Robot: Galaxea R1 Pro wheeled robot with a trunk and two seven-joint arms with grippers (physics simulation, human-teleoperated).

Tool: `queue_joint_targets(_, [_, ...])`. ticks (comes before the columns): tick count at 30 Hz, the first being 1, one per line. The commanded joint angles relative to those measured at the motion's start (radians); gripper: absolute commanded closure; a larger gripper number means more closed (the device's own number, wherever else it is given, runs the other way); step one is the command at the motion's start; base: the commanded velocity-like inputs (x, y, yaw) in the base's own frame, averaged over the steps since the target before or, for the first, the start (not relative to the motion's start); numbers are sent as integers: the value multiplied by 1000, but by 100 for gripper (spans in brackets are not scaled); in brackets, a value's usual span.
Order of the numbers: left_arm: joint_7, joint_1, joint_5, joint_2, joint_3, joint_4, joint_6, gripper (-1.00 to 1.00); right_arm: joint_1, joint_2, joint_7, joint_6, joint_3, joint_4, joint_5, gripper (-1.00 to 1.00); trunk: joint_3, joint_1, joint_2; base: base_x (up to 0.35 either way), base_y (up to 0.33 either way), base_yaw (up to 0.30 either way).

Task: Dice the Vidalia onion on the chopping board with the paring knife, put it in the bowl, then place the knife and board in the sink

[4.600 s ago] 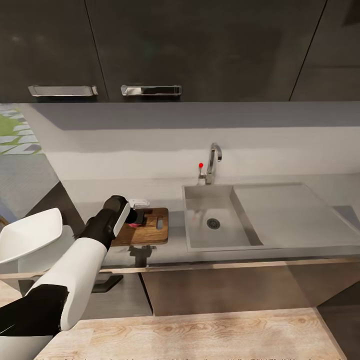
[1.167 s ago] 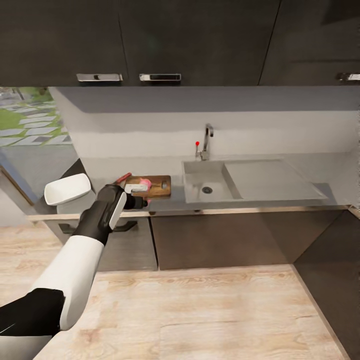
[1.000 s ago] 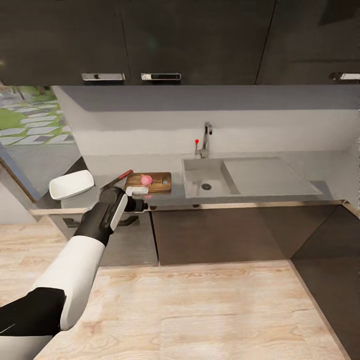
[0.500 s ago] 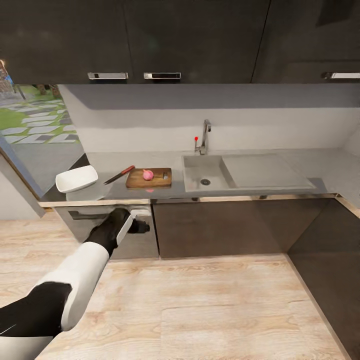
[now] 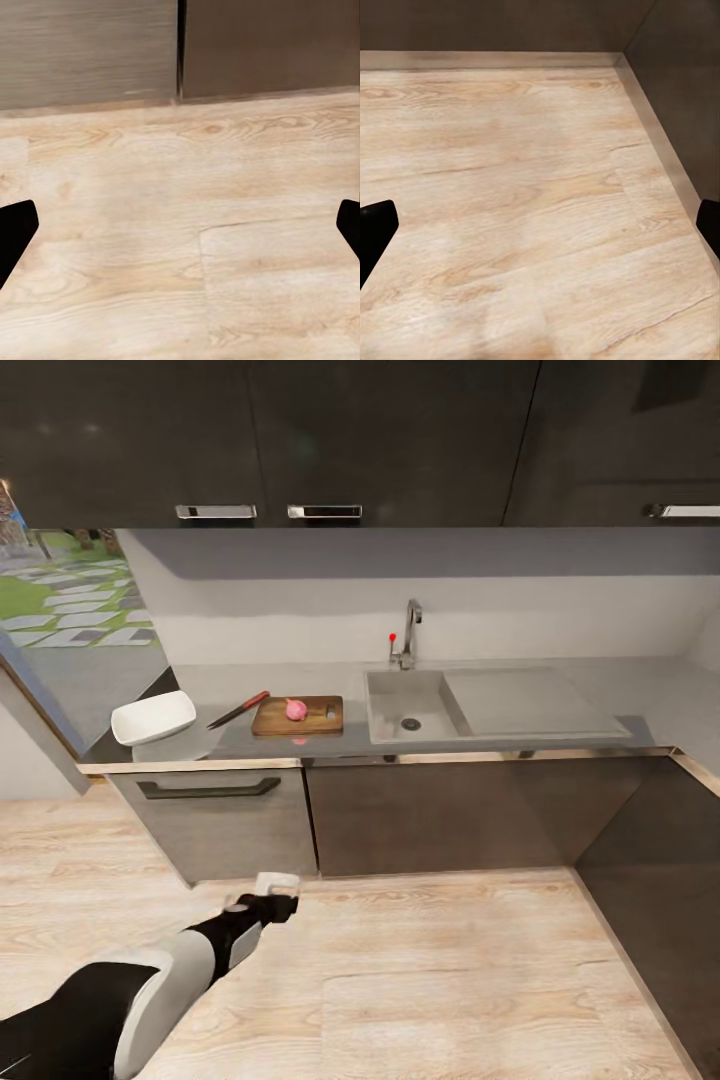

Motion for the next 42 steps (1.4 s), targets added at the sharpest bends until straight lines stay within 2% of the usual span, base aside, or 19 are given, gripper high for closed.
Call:
queue_joint_targets(1, [3, 18, 3, 1, -6, 6, -41, -100, -1, 0, -7, -1, -5, 0, 11, -100, -2, 1, -2, 0, 0, 0])
queue_joint_targets(3, [6, 101, 4, 3, -6, 9, -173, -100, -1, -1, -6, -2, -4, 0, 11, -100, -2, 1, -2, 0, 0, 0])
queue_joint_targets(4, [8, 186, 4, 8, -6, 11, -286, -100, -1, -2, -6, -2, -3, 0, 12, -100, -2, 1, -2, 0, 0, 0])
queue_joint_targets(5, [8, 231, 4, 13, -6, 11, -334, -100, -1, -3, -6, -2, -2, 0, 12, -100, -2, 1, -2, 0, 0, 0])
queue_joint_targets(8, [9, 315, 4, 24, -6, 12, -437, -100, -1, -4, -6, -3, -3, -1, 12, -100, -2, 1, -2, 0, 0, 0])
queue_joint_targets(9, [9, 370, 4, 30, -6, 13, -540, -100, -1, -5, -6, -3, -3, -1, 12, -100, -2, 1, -2, 0, 0, 0])
queue_joint_targets(10, [14, 414, 4, 34, -6, 13, -671, -100, -1, -7, -5, -4, -3, -1, 12, -100, -2, 1, -2, 0, 0, 0])
queue_joint_targets(11, [27, 439, 4, 35, -6, 13, -760, -100, -1, -8, -5, -4, -3, -1, 12, -100, -2, 1, -2, 0, 0, 0])
queue_joint_targets(13, [87, 487, 4, 35, -6, 13, -901, -100, -1, -11, -4, -4, -2, -1, 12, -100, -2, 1, -2, 0, 0, 0])
queue_joint_targets(15, [204, 517, 4, 33, -7, 13, -969, -100, -1, -12, -3, -6, -1, -1, 13, -100, -2, 1, -2, 0, 0, 0])
queue_joint_targets(16, [308, 529, 3, 33, -7, 13, -977, -100, -1, -11, -2, -8, 1, -1, 13, -100, -2, 1, -2, 0, 0, 0])
queue_joint_targets(17, [366, 533, 3, 32, -7, 13, -977, -100, -1, -11, 3, -9, 1, -1, 13, -100, -2, 1, -2, 0, 0, 0])
queue_joint_targets(18, [405, 536, 2, 33, -8, 13, -977, -100, -1, -11, 11, -9, 2, -1, 14, -100, -2, 1, -2, 0, 0, 0])
queue_joint_targets(21, [444, 539, 2, 33, -8, 12, -977, -100, -1, -11, 41, -10, 1, -1, 14, -100, -2, 1, -2, 0, 0, 0])
queue_joint_targets(24, [460, 541, 1, 33, -8, 12, -977, -100, -1, -11, 81, -10, 1, -1, 14, -100, -2, 1, -2, 0, 0, 0])
queue_joint_targets(28, [461, 542, 1, 33, -8, 12, -977, -100, -1, -11, 100, -10, 0, -1, 13, -100, -2, 1, -2, 0, 0, 0])
queue_joint_targets(42, [456, 543, 1, 32, -8, 10, -977, -100, -1, -14, 107, -10, -1, -2, 14, -100, -2, 1, -2, 0, 0, 0])
